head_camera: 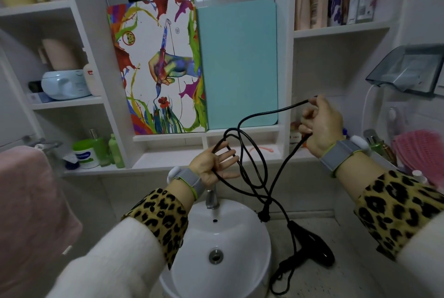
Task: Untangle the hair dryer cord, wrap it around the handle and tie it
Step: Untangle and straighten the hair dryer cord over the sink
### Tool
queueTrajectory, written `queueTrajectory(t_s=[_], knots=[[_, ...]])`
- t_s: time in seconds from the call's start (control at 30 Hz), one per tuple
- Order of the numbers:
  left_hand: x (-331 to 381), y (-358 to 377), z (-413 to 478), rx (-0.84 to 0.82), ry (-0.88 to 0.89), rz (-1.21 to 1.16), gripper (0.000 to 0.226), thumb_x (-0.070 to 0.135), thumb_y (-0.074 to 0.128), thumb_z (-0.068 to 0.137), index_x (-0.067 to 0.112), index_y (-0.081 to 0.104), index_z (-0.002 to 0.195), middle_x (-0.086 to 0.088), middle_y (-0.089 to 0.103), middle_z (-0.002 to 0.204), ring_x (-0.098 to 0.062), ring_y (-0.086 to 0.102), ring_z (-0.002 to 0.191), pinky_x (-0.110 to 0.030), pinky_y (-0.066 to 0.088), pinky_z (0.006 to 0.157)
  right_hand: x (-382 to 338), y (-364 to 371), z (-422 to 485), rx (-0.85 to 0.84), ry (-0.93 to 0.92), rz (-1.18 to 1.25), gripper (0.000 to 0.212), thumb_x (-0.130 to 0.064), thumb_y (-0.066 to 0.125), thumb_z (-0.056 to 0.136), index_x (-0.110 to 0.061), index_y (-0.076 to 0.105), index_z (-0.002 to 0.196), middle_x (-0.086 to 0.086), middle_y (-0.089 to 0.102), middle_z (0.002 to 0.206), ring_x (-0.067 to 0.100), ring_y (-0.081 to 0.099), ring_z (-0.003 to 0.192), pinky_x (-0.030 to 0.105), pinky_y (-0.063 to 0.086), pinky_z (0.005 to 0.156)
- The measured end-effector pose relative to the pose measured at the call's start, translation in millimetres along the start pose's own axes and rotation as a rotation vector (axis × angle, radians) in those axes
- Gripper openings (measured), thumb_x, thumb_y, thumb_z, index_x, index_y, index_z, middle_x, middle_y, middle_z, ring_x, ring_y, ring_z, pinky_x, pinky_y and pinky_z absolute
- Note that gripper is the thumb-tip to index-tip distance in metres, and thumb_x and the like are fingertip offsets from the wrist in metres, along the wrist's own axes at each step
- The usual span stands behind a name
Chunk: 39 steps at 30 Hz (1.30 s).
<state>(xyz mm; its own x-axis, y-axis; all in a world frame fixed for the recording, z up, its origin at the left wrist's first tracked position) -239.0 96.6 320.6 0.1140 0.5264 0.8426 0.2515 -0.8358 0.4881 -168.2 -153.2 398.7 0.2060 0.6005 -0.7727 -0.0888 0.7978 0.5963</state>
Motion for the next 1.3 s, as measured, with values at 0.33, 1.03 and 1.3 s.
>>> queueTrajectory(t_s=[0.33,1.03,1.3], knots=[[4,-20,-4,0.08,0.003,0.029,0.082,-0.023,0.011,0.075,0.025,0.067,0.111,-0.023,0.047,0.135,-0.033,0.058,0.119,-0.071,0.05,0.07,-16,23,-10,-0.349,-0.155,-0.189,0.026,-0.039,0.038,0.101,-0.037,0.055,0.121,0.0,0.061,0.065,0.009,0.035,0.042,0.019,0.024,0.04],[-27,0,-10,-0.14,-0.025,0.416,0.067,-0.022,0.025,0.076,0.019,0.072,0.099,-0.006,0.074,0.099,-0.026,0.07,0.097,-0.065,0.052,0.085,-3,84,-9,-0.404,-0.205,-0.243,0.024,-0.029,0.04,0.102,-0.029,0.062,0.113,-0.001,0.051,0.065,0.008,0.045,0.058,0.021,0.036,0.054],[-20,-6,-11,-0.035,0.03,0.356,0.068,-0.024,0.021,0.078,0.016,0.068,0.108,-0.01,0.07,0.109,-0.026,0.07,0.1,-0.053,0.057,0.077,-5,78,-9,-0.524,-0.348,-0.471,0.03,-0.03,0.044,0.1,-0.031,0.055,0.128,-0.008,0.042,0.062,0.008,0.041,0.055,0.019,0.037,0.046]])
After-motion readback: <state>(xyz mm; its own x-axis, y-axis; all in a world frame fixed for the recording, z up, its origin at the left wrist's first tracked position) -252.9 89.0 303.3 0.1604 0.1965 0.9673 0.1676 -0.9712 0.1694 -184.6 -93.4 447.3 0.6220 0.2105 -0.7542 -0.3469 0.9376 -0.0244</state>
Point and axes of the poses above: each hand's wrist, its own z-axis towards the middle knuckle, its own y-axis out of the palm, x = y × z, the point moved 1 cm from there along z, towards the middle knuckle
